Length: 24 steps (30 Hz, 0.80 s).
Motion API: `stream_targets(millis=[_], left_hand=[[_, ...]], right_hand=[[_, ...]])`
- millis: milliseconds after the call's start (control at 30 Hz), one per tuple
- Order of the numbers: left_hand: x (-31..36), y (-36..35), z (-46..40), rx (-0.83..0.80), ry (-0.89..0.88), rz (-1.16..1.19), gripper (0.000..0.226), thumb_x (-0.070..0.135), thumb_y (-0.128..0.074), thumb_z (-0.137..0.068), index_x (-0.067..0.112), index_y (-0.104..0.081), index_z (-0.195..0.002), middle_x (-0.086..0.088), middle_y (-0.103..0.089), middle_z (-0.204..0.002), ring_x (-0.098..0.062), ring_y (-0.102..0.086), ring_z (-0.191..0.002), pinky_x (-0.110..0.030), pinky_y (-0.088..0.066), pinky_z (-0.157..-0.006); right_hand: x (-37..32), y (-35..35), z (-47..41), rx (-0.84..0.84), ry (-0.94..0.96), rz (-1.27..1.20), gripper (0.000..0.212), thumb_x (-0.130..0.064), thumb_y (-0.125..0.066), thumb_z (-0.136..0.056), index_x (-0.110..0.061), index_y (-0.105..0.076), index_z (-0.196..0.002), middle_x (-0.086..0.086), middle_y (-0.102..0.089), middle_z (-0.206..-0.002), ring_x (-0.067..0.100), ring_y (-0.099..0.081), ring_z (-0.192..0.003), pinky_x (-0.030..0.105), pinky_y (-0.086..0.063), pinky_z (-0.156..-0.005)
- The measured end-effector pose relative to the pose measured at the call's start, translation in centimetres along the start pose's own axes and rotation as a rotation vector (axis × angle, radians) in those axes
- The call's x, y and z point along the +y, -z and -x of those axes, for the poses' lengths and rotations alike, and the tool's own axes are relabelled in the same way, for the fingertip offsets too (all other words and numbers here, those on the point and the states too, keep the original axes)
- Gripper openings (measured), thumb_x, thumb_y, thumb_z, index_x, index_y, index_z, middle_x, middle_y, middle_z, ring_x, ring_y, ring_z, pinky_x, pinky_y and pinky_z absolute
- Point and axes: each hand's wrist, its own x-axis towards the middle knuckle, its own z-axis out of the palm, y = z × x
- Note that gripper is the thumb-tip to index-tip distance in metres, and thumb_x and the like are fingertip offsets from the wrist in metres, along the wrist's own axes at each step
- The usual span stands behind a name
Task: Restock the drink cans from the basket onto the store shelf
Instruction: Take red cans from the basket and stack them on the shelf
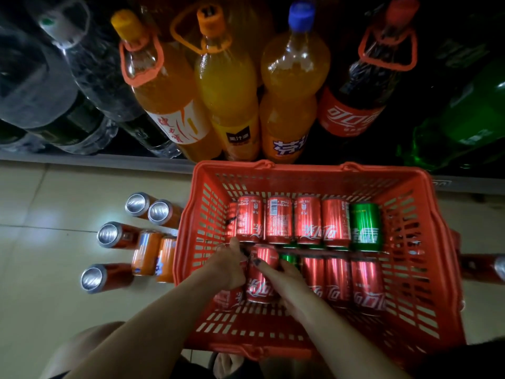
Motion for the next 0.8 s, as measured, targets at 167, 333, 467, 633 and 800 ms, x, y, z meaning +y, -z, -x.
stream_targets(millis=[167, 333, 467, 633, 800], left_hand=[[0.1, 2.2, 0.6, -0.098, -0.158, 0.100, 0.084, 0.026, -0.081, -0.085, 0.019, -0.026, -0.148, -0.004, -0.053, -0.147, -0.027, -0.052, -0.138, -0.048, -0.050, -0.111], [0.5, 6.2, 0.8, 0.008, -0.191, 0.260, 0.087, 0.029, -0.093, -0.067, 0.020, -0.034, -0.131, -0.003, -0.065, -0.123, -0.024, -0.067, -0.112, -0.046, -0.059, -0.096], [1.4, 7.2, -0.4, 0.231, -0.113, 0.431, 0.086, 0.032, -0.098, -0.060, 0.015, -0.041, -0.122, -0.001, -0.064, -0.110, -0.020, -0.066, -0.101, -0.033, -0.057, -0.078], [2.2, 6.6, -1.8, 0.336, -0.038, 0.636, 0.037, 0.034, -0.094, -0.072, 0.019, -0.070, -0.095, 0.000, -0.079, -0.086, -0.014, -0.076, -0.078, -0.030, -0.061, -0.076], [2.7, 6.1, -3.0, 0.322, 0.033, 0.860, 0.038, 0.039, -0.090, -0.077, 0.013, -0.077, -0.101, -0.004, -0.081, -0.089, -0.021, -0.078, -0.083, -0.040, -0.063, -0.089]], right_hand=[[-1.7, 2.3, 2.4, -0.038, 0.101, -0.004, 0.040, -0.038, -0.085, -0.080, -0.028, -0.073, -0.117, -0.006, -0.081, -0.102, 0.015, -0.077, -0.096, 0.041, -0.059, -0.094], [-5.2, 3.4, 3.8, -0.037, 0.163, 0.012, 0.041, -0.043, -0.085, -0.078, -0.029, -0.070, -0.114, -0.006, -0.080, -0.102, 0.015, -0.077, -0.094, 0.035, -0.058, -0.086], [-8.3, 2.9, 3.4, 0.107, 0.284, 0.013, 0.029, -0.041, -0.082, -0.083, -0.029, -0.069, -0.106, -0.005, -0.077, -0.105, 0.014, -0.074, -0.093, 0.036, -0.057, -0.089], [-9.8, 2.0, 1.5, 0.308, 0.347, 0.085, 0.021, -0.049, -0.073, -0.090, -0.033, -0.060, -0.095, -0.020, -0.060, -0.085, 0.000, -0.055, -0.076, 0.025, -0.039, -0.069], [-9.2, 1.4, 0.2, 0.350, 0.331, 0.148, 0.037, -0.052, -0.068, -0.092, -0.024, -0.064, -0.115, -0.015, -0.065, -0.088, 0.000, -0.058, -0.075, 0.018, -0.036, -0.061]])
